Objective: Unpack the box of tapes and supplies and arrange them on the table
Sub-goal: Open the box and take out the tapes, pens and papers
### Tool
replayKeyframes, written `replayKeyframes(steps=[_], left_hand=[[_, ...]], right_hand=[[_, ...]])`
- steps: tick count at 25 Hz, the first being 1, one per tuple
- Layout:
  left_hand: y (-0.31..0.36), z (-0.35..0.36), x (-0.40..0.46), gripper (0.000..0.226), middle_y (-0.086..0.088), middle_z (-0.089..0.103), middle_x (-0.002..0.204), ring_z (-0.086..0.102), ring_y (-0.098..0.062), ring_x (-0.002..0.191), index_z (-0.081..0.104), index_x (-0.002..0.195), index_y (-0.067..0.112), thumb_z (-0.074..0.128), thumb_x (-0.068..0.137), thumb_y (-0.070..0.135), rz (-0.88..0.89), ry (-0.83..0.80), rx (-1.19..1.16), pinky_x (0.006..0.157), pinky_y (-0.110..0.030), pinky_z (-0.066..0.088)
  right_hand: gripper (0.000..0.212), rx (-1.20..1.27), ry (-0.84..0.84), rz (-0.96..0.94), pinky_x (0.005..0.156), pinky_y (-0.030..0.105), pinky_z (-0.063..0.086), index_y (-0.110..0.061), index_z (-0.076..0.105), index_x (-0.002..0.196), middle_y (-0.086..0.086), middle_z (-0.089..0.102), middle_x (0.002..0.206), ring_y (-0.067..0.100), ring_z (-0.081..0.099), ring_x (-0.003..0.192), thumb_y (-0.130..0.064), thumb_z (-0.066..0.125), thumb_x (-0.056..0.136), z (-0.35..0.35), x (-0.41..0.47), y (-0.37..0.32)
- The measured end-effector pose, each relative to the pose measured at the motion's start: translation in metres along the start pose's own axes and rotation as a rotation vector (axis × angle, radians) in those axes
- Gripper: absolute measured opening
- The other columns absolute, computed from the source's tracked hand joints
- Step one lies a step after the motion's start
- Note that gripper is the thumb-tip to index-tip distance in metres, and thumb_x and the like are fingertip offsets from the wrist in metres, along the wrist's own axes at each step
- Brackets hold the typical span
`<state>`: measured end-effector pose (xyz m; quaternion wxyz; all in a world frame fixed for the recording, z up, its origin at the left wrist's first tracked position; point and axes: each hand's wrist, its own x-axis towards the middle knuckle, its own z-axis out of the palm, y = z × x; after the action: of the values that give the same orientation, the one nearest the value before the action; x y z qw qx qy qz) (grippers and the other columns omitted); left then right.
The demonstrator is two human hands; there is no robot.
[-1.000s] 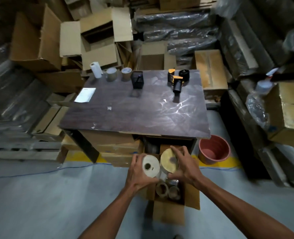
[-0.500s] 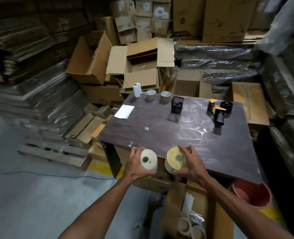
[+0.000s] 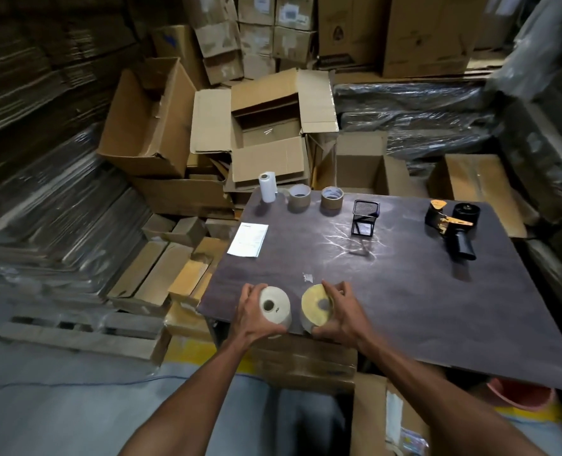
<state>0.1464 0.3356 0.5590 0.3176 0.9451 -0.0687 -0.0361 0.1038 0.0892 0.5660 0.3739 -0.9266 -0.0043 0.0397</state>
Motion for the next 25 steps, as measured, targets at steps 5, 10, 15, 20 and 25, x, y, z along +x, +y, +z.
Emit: replayKeyframes(steps=[5,10,15,20,25], left_hand=[[-0.021,0.002,0.041,0.103,0.002,0.039,0.119,0.050,-0.020,0.105,0.046,0.129,0.024,0.087,0.039,0.050,0.021,-0.028,-0.023,0.081,-0.031,0.052],[-0.029,0.008,0.062,0.112,0.004,0.036,0.119,0.053,-0.023,0.102,0.043,0.133,0.027,0.079,0.032,0.060,-0.005,-0.052,0.008,0.080,-0.041,0.056],[-0.036,0.012,0.066,0.113,0.003,0.036,0.124,0.052,-0.024,0.106,0.042,0.135,0.027,0.078,0.032,0.058,-0.060,-0.077,-0.007,0.082,-0.041,0.056],[-0.041,0.011,0.069,0.115,0.002,0.035,0.126,0.051,-0.023,0.109,0.041,0.138,0.027,0.079,0.034,0.058,-0.048,-0.115,-0.003,0.084,-0.038,0.055],[-0.040,0.014,0.066,0.113,-0.001,0.036,0.133,0.049,-0.024,0.118,0.035,0.148,0.023,0.090,0.050,0.042,-0.037,-0.108,-0.008,0.088,-0.035,0.051]], right_hand=[[0.114,-0.051,-0.007,0.011,0.083,0.026,0.051,-0.028,0.036,0.149,-0.004,0.036,0.119,0.019,0.054,0.103,-0.052,0.088,0.050,0.022,0.046,-0.013],[0.121,-0.073,-0.035,0.073,0.086,0.035,0.054,-0.025,0.037,0.147,-0.004,0.036,0.119,0.019,0.053,0.102,-0.054,0.085,0.040,0.035,0.067,-0.017],[0.124,-0.051,-0.048,0.118,0.085,0.036,0.056,-0.028,0.036,0.147,-0.005,0.040,0.116,0.018,0.056,0.100,-0.056,0.083,0.036,0.043,0.067,-0.007],[0.114,-0.070,-0.035,0.151,0.087,0.032,0.055,-0.033,0.037,0.145,-0.005,0.034,0.119,0.019,0.052,0.103,-0.052,0.088,0.045,0.049,0.057,0.001],[0.114,-0.084,-0.061,0.159,0.088,0.034,0.054,-0.030,0.036,0.145,-0.001,0.035,0.124,0.021,0.048,0.108,-0.048,0.090,0.046,0.047,0.058,-0.001]])
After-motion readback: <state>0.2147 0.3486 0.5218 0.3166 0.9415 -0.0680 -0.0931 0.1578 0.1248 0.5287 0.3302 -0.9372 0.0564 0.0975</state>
